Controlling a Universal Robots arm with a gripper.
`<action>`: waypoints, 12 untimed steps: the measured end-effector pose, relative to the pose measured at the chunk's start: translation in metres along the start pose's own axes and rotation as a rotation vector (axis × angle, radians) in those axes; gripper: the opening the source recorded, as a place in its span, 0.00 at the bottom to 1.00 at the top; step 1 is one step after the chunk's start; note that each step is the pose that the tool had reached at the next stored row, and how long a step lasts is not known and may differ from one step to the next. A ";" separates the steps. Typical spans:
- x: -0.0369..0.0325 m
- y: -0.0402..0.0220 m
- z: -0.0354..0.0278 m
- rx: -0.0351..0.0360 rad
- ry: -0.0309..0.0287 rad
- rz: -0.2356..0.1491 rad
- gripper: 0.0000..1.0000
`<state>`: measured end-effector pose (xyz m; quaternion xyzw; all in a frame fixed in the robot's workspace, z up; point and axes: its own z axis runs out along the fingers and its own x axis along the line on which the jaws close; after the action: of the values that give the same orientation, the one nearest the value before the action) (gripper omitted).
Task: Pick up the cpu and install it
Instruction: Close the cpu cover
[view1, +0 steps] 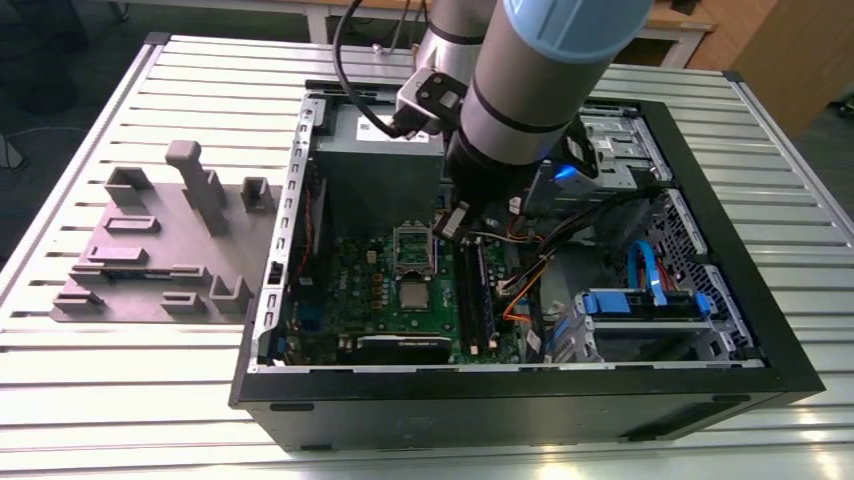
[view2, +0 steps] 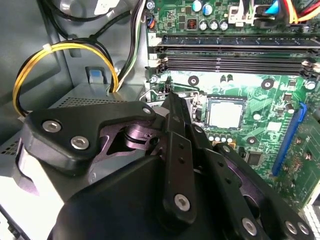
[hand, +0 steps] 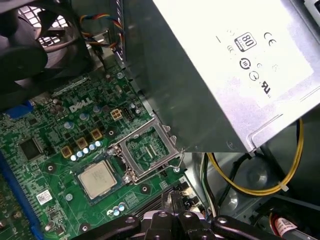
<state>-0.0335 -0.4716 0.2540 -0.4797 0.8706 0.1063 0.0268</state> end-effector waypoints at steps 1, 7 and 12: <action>-0.0002 0.0001 0.0007 0.0000 -0.0001 0.000 0.10; -0.0003 0.0001 0.0047 -0.0041 -0.0064 0.000 0.10; 0.0000 -0.0005 0.0076 -0.0083 -0.0131 -0.001 0.10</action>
<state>-0.0335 -0.4703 0.2465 -0.4795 0.8697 0.1131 0.0305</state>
